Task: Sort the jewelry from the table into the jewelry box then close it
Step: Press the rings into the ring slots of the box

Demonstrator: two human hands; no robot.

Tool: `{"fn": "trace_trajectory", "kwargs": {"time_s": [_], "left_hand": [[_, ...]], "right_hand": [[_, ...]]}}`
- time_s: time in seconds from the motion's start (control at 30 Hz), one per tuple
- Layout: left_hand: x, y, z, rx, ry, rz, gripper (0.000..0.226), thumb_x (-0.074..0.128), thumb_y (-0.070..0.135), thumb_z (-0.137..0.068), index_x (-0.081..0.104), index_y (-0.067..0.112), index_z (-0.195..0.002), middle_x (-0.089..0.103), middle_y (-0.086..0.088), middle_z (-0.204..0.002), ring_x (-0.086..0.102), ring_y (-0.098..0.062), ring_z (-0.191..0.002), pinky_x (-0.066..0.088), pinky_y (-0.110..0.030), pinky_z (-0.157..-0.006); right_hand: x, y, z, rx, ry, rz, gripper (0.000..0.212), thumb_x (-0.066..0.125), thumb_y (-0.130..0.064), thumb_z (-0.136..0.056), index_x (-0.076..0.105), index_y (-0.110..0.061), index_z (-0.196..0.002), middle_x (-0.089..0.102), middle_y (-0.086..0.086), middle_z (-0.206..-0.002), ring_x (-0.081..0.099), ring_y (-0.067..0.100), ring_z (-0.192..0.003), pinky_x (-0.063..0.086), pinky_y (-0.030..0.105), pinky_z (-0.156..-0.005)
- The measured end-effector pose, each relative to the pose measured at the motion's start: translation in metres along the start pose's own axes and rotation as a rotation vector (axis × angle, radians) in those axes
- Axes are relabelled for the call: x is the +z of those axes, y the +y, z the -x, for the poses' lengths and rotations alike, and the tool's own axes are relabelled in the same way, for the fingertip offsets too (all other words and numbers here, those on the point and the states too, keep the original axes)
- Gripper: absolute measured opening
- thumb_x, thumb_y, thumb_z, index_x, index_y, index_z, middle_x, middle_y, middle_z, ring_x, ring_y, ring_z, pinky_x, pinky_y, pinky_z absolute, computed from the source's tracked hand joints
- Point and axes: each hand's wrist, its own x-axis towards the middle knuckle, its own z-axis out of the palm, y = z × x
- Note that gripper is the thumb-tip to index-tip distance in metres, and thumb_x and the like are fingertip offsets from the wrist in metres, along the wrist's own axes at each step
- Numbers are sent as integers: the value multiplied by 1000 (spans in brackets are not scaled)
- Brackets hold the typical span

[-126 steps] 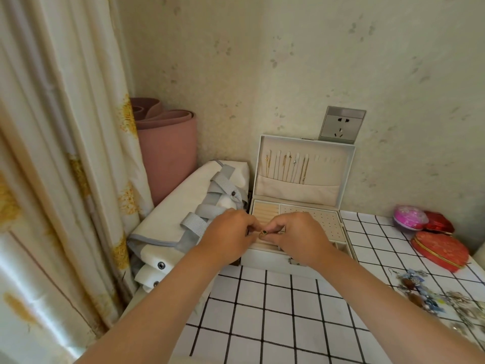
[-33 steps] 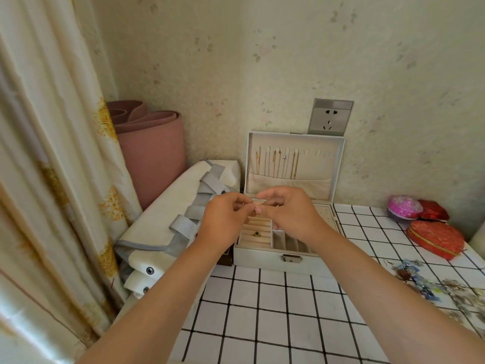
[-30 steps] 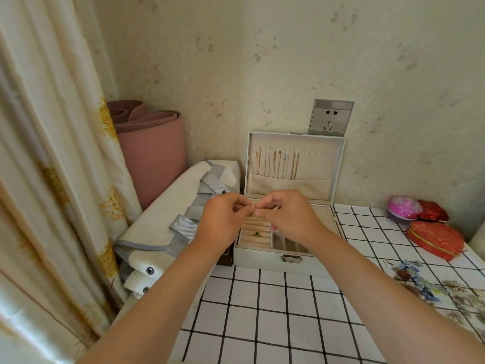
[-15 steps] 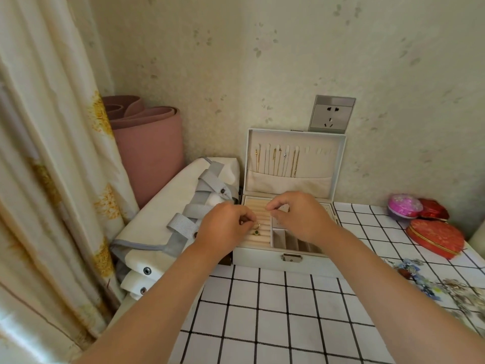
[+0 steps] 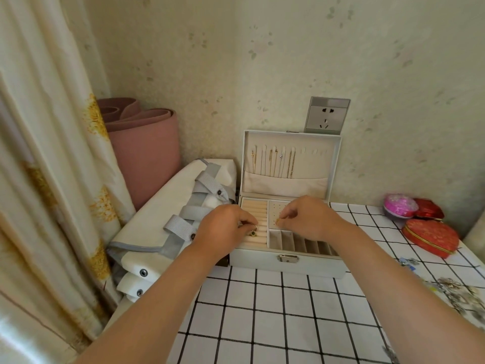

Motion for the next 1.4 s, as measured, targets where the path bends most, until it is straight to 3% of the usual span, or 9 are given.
{"fn": "trace_trajectory", "kwargs": {"time_s": [0.27,0.43,0.5,0.6,0.77,0.9,1.17,1.3,1.4], "left_hand": [[2,-1,-3,4,13,22,12,75,23,-86,79,25,-96,71,13,-95,58,3,-82,47,-14,-81],[-3,1,-4,82,-48,-45,8,73,19,-88,80,21,-90,63,16,-80,56,1,-75,43,-11,-71],[-4,1,-4,112,-95,-63,11,70,16,-90,80,18,-94,64,12,-83,54,0,-77,42,-10,-72],[-8,-1,-3,157,-136,-132,19,64,14,-93,78,20,-104,65,7,-92,50,-4,-82,45,-20,-79],[-13,-4,6,259,-96,-162,29,58,7,-95,73,21,-115,67,1,-96,49,-7,-82,41,-21,-72],[-12,-12,8,247,-110,-169,31,58,3,-94,74,20,-115,65,1,-103,55,-13,-98,46,-25,-85],[-8,-9,7,224,-139,-246,33,55,2,-93,76,20,-111,64,0,-106,54,-18,-102,48,-32,-82],[-13,-8,8,184,-128,-153,32,55,4,-94,74,20,-114,66,0,-108,56,-14,-103,47,-26,-90],[-14,-7,10,108,-47,-67,33,53,4,-94,70,17,-119,69,-2,-107,62,-14,-100,50,-28,-90]], "right_hand": [[14,-9,-1,-50,114,-95,11,79,-28,-83,73,-29,-93,68,-14,-87,65,4,-86,56,35,-88],[23,-16,-3,-64,170,-172,14,80,-27,-82,73,-30,-93,69,-13,-90,65,5,-86,56,34,-87],[28,-19,-3,-76,200,-183,15,80,-28,-82,73,-30,-95,70,-12,-91,66,5,-86,56,33,-86],[33,-23,-4,-103,231,-184,13,81,-29,-82,74,-30,-94,72,-13,-90,66,2,-84,56,31,-84],[38,-27,-5,-125,270,-151,13,79,-32,-83,74,-31,-96,72,-15,-91,65,0,-83,54,25,-80],[41,-26,-7,-131,283,-124,12,78,-34,-84,74,-33,-95,72,-16,-92,64,-2,-83,50,20,-75],[46,-26,-8,-168,289,-88,7,75,-33,-86,74,-33,-93,73,-18,-94,63,-1,-85,49,22,-77],[49,-25,-9,-202,277,-137,7,78,-29,-84,76,-34,-88,72,-19,-88,65,-2,-84,54,27,-81],[50,-27,-8,-235,270,-146,6,78,-29,-85,77,-33,-88,72,-18,-86,64,-1,-81,52,22,-77]]}}
